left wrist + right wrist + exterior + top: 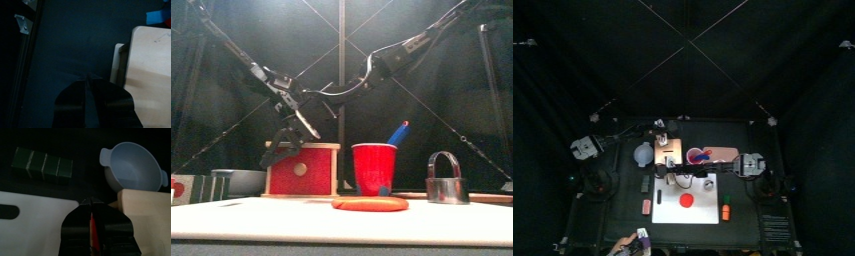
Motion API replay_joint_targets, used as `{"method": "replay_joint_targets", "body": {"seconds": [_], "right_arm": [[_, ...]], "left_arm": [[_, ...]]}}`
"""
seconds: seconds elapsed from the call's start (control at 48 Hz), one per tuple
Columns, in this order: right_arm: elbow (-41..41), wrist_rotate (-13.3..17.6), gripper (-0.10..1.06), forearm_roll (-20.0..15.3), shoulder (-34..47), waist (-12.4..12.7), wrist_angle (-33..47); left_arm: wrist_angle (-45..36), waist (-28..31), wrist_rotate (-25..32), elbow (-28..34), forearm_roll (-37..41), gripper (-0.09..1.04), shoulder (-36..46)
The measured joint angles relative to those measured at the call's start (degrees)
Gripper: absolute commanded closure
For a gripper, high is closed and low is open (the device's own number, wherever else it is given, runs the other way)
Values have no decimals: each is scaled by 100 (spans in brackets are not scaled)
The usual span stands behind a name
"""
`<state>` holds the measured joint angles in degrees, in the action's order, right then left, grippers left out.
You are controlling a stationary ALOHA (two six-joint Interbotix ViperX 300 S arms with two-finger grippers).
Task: Get the cutter from the drawer then cut the dough then place the extra dough in the bowl
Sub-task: Cut the dough
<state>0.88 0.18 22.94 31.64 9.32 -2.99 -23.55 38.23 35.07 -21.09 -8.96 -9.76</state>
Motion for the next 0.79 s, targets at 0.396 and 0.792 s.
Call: {"method": "replay_joint_targets", "body": {"seconds": [0.396, 0.792], "right_arm": [[-167, 70, 70, -35, -264, -114, -290], [-1239, 88, 70, -360, -1775, -949, -369]], "left_arm": [[246, 26, -79, -79, -114, 40, 18], [246, -18, -97, -158, -703, 40, 308]]}}
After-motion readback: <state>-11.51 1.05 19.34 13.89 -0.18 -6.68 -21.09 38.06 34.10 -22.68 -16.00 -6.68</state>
